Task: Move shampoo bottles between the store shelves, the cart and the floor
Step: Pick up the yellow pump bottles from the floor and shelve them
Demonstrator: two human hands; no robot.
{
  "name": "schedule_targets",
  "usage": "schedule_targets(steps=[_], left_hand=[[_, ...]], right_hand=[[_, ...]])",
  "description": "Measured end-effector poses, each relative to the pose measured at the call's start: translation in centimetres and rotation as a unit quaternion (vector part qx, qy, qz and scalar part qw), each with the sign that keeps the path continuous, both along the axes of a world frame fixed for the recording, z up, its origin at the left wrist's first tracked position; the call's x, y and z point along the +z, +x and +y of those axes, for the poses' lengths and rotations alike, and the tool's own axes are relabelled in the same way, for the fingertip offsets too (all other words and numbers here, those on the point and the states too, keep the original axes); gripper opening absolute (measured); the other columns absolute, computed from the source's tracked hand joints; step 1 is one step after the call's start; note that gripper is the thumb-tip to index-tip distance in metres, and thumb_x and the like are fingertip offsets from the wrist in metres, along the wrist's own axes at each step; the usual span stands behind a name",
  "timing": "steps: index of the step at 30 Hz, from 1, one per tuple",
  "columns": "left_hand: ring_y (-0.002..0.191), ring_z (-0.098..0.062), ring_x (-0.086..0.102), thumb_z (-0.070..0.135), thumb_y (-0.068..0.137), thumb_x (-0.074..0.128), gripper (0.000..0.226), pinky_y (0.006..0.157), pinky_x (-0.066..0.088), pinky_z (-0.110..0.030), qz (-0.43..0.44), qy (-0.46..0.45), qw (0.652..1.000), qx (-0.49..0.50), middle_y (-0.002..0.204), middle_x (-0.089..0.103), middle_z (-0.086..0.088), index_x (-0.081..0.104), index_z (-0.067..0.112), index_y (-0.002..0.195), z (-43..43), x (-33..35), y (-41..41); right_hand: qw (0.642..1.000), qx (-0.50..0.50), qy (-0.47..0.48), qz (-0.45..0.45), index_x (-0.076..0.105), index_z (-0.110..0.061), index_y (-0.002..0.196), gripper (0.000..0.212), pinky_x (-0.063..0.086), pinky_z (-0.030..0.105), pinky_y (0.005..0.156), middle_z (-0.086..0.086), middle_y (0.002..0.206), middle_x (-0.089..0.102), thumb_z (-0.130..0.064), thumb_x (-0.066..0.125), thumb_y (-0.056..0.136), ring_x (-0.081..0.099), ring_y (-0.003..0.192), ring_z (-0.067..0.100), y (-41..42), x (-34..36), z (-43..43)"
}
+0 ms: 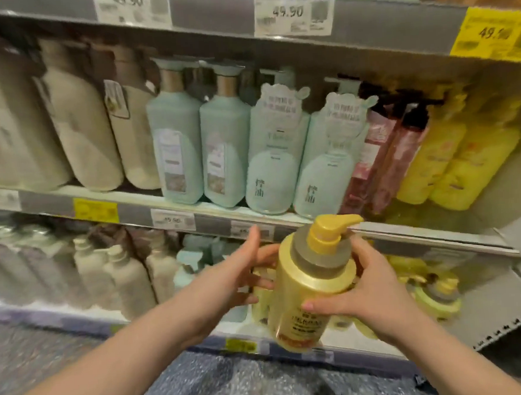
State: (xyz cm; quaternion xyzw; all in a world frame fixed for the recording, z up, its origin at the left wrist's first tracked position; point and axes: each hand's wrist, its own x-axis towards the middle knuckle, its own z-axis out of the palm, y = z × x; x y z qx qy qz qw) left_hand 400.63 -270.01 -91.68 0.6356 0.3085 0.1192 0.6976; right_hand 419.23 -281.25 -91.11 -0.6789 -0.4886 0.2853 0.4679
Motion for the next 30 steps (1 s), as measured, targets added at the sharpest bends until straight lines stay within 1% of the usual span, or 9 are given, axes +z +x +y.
schedule_targets(steps=[4, 8, 12, 15, 17, 18, 21, 24, 30], left_hand=[[0.104, -0.015, 0.063, 0.080, 0.079, 0.019, 0.072, 0.089, 0.044, -0.033, 0.039, -0.086, 0.994, 0.053, 0.122, 0.064, 0.014, 0.065, 0.040, 0.119, 0.7, -5.0, -6.2], [0.098, -0.018, 0.059, 0.076, 0.082, 0.016, 0.084, 0.081, 0.040, -0.029, 0.067, -0.195, 0.974, 0.096, 0.121, 0.067, 0.002, 0.068, 0.021, 0.118, 2.3, -11.5, -12.2], [0.096, -0.018, 0.057, 0.082, 0.076, 0.016, 0.095, 0.069, 0.037, -0.026, 0.106, -0.267, 0.948, 0.136, 0.120, 0.066, -0.005, 0.067, 0.013, 0.118, 2.8, -18.2, -16.7], [0.111, -0.018, 0.052, 0.084, 0.075, 0.010, 0.099, 0.086, 0.036, -0.036, 0.132, -0.282, 0.939, 0.144, 0.128, 0.062, -0.004, 0.065, 0.016, 0.122, 2.6, -22.5, -19.2], [0.122, -0.019, 0.046, 0.082, 0.078, 0.005, 0.098, 0.109, 0.021, -0.047, 0.142, -0.288, 0.934, 0.156, 0.128, 0.062, 0.002, 0.064, 0.019, 0.123, 2.3, -24.6, -20.4], [0.125, -0.018, 0.044, 0.082, 0.078, 0.002, 0.098, 0.112, 0.014, -0.050, 0.145, -0.291, 0.932, 0.162, 0.125, 0.063, 0.006, 0.065, 0.020, 0.122, 2.1, -25.4, -20.8], [0.131, -0.015, 0.040, 0.084, 0.076, -0.002, 0.098, 0.114, 0.006, -0.051, 0.149, -0.307, 0.922, 0.183, 0.128, 0.060, 0.012, 0.065, 0.027, 0.119, 1.8, -27.9, -21.8], [0.140, -0.014, 0.030, 0.089, 0.069, 0.002, 0.105, 0.115, 0.003, -0.052, 0.156, -0.313, 0.918, 0.189, 0.146, 0.044, 0.009, 0.051, 0.025, 0.136, 1.8, -29.7, -22.5], [0.141, -0.012, 0.028, 0.087, 0.073, 0.004, 0.097, 0.115, 0.001, -0.054, 0.153, -0.317, 0.916, 0.191, 0.147, 0.042, 0.009, 0.050, 0.031, 0.136, 1.6, -31.2, -23.7]], right_hand=[[0.995, 0.070, -0.065, 0.017, 0.055, -0.034, 0.106, 0.083, 0.047, 0.013, 0.075, -0.018, 0.100, 0.067, -0.011, 0.096, 0.038, 0.060, 0.093, -0.010, -5.1, -6.1, 3.0], [0.978, 0.157, -0.134, 0.042, 0.047, -0.032, 0.108, 0.083, 0.048, 0.007, 0.076, -0.019, 0.105, 0.060, -0.002, 0.093, 0.045, 0.056, 0.090, -0.020, -10.7, -13.5, 5.9], [0.958, 0.198, -0.201, 0.049, 0.047, -0.026, 0.105, 0.077, 0.046, 0.007, 0.070, -0.012, 0.102, 0.061, 0.009, 0.088, 0.050, 0.061, 0.092, 0.002, -15.2, -21.6, 7.5], [0.949, 0.208, -0.234, 0.012, 0.047, -0.038, 0.103, 0.080, 0.044, 0.007, 0.078, -0.019, 0.102, 0.059, -0.018, 0.095, 0.043, 0.056, 0.093, -0.007, -17.8, -26.7, 8.4], [0.944, 0.214, -0.248, -0.033, 0.046, -0.038, 0.119, 0.098, 0.046, 0.026, 0.095, -0.014, 0.115, 0.058, -0.037, 0.094, 0.034, 0.055, 0.109, 0.007, -19.3, -29.7, 8.9], [0.943, 0.215, -0.250, -0.043, 0.044, -0.034, 0.129, 0.108, 0.044, 0.032, 0.099, -0.012, 0.121, 0.056, -0.041, 0.093, 0.033, 0.053, 0.115, 0.010, -19.9, -30.9, 9.1], [0.942, 0.213, -0.253, -0.051, 0.038, -0.027, 0.137, 0.113, 0.039, 0.024, 0.098, -0.014, 0.122, 0.053, -0.031, 0.094, 0.039, 0.050, 0.117, 0.008, -21.5, -33.1, 9.2], [0.944, 0.210, -0.249, -0.045, 0.038, -0.027, 0.134, 0.105, 0.036, 0.017, 0.090, -0.015, 0.113, 0.050, -0.026, 0.094, 0.045, 0.049, 0.114, 0.005, -22.4, -34.4, 9.1], [0.930, 0.229, -0.277, -0.076, 0.030, -0.043, 0.125, 0.103, 0.039, 0.032, 0.099, -0.010, 0.127, 0.048, -0.035, 0.093, 0.044, 0.042, 0.121, 0.013, -23.1, -35.3, 8.8]])
